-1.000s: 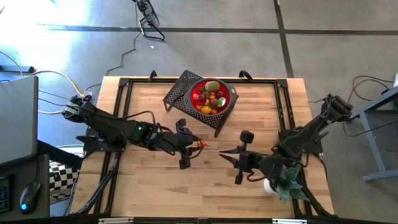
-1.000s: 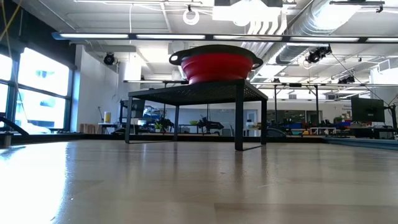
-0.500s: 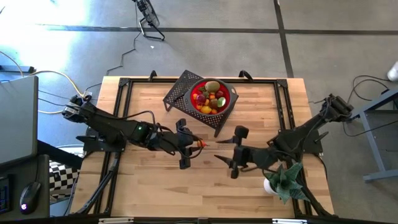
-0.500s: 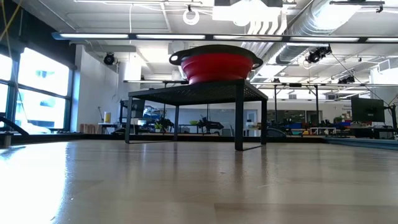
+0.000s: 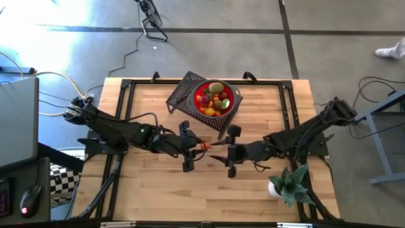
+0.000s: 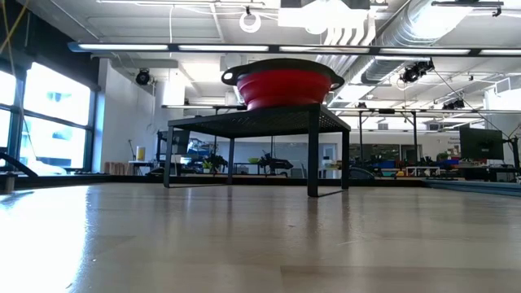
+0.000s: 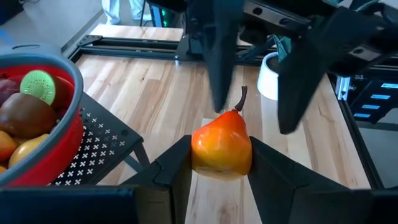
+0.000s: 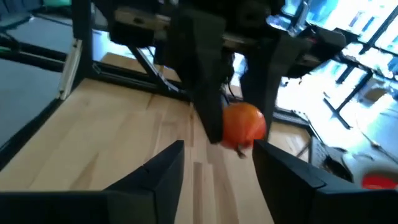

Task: Pick & Place Fruit
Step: Put the pear into the strainer bowl on the shelf

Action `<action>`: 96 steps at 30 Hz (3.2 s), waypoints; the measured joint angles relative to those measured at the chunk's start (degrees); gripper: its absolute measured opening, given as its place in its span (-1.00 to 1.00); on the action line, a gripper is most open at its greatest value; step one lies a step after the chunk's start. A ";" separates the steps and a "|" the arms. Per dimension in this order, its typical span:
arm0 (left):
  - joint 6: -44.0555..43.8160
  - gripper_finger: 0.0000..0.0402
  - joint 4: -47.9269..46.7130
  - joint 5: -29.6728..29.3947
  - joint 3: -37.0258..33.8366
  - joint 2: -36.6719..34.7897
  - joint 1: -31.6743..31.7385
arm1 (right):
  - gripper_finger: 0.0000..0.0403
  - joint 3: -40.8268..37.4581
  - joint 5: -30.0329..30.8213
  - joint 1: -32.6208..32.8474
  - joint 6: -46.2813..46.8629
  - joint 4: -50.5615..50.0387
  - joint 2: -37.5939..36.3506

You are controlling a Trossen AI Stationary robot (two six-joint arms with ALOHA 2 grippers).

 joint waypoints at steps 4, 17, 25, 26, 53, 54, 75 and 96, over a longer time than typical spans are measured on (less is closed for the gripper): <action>0.00 -0.34 -0.11 0.09 -0.04 0.00 -0.02 | -0.20 0.04 -0.86 -0.24 -1.03 1.09 0.38; 0.00 -0.34 -0.09 0.22 -0.04 0.00 -0.02 | -0.57 0.04 -0.61 -0.15 -1.26 2.19 0.38; 0.00 -0.34 -0.09 0.28 -0.04 0.00 -0.04 | -0.79 0.06 -0.40 -0.15 -1.17 2.15 0.38; 0.00 -0.34 -0.09 0.30 -0.04 0.00 -0.04 | -0.82 0.08 -0.32 -0.15 -1.16 2.15 0.38; -0.44 -0.24 0.22 2.40 -0.04 0.00 0.04 | -0.98 0.10 -1.14 -0.09 -0.39 1.89 0.38; -0.34 -0.19 0.57 2.36 -0.04 0.02 0.08 | -0.98 0.10 -1.15 -0.09 -0.39 1.85 0.38; -0.52 0.28 0.44 2.47 -0.04 0.01 0.37 | -0.98 0.10 -1.26 -0.09 -0.41 1.60 0.38; 9.46 0.28 6.05 2.14 -0.04 0.00 0.35 | -0.98 0.10 2.63 -0.11 2.11 -1.79 0.37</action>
